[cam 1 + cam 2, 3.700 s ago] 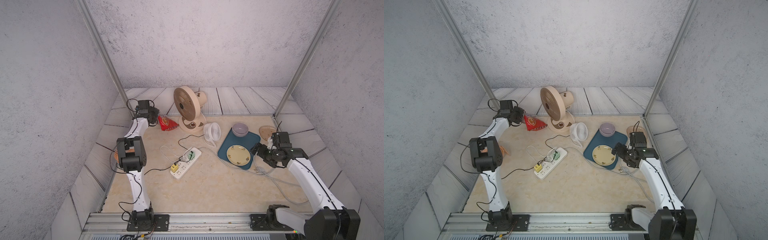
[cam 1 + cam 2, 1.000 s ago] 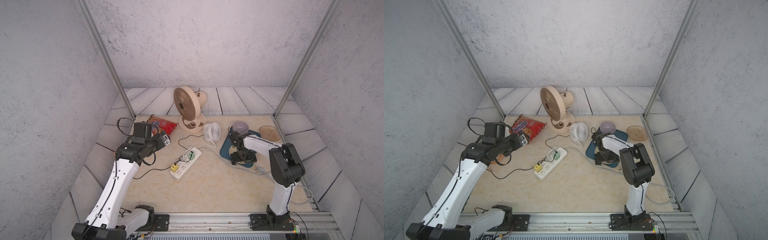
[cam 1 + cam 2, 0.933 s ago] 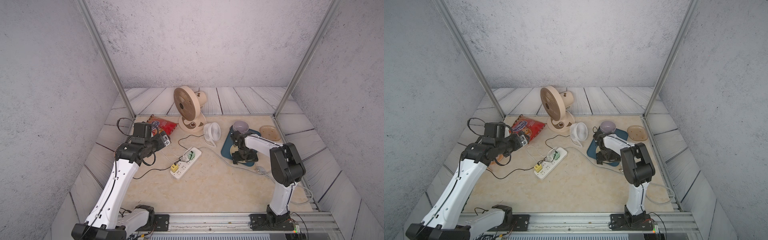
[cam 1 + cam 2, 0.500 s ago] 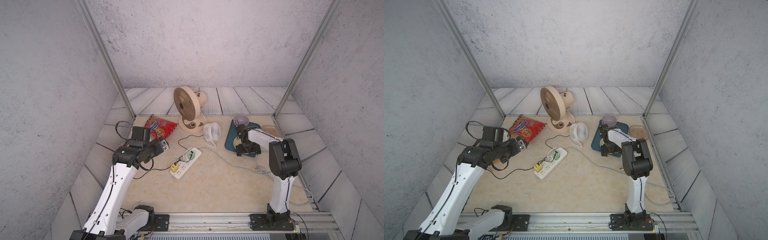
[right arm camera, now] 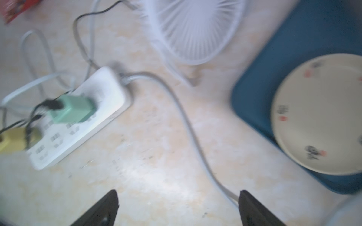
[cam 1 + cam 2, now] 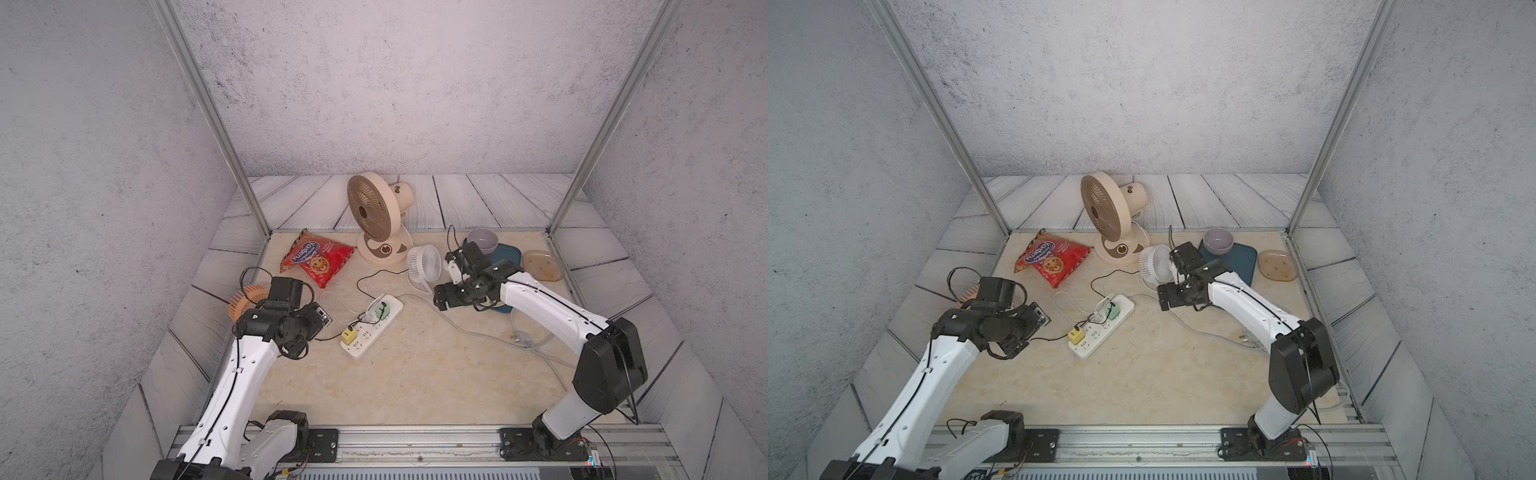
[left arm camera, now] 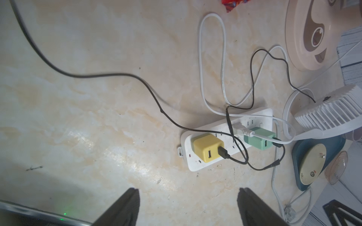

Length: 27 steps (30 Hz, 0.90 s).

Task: Unplug the desk fan from the power strip
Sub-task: Move the socket to the center of the board.

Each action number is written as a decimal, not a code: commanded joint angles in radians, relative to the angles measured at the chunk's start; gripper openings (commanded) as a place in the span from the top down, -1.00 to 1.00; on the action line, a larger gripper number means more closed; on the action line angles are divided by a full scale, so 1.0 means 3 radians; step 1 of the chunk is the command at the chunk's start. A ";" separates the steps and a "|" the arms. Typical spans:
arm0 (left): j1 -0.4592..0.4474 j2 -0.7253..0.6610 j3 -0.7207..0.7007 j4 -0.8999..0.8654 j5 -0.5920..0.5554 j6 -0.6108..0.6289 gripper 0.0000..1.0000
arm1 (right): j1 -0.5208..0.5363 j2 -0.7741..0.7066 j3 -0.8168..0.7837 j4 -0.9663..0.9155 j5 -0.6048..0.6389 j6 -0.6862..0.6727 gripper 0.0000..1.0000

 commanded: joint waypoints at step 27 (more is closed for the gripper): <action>-0.0912 0.0765 -0.0030 0.0755 -0.0547 0.2642 -0.50 | 0.0178 0.0203 -0.0102 0.0019 -0.0330 0.1438 -0.85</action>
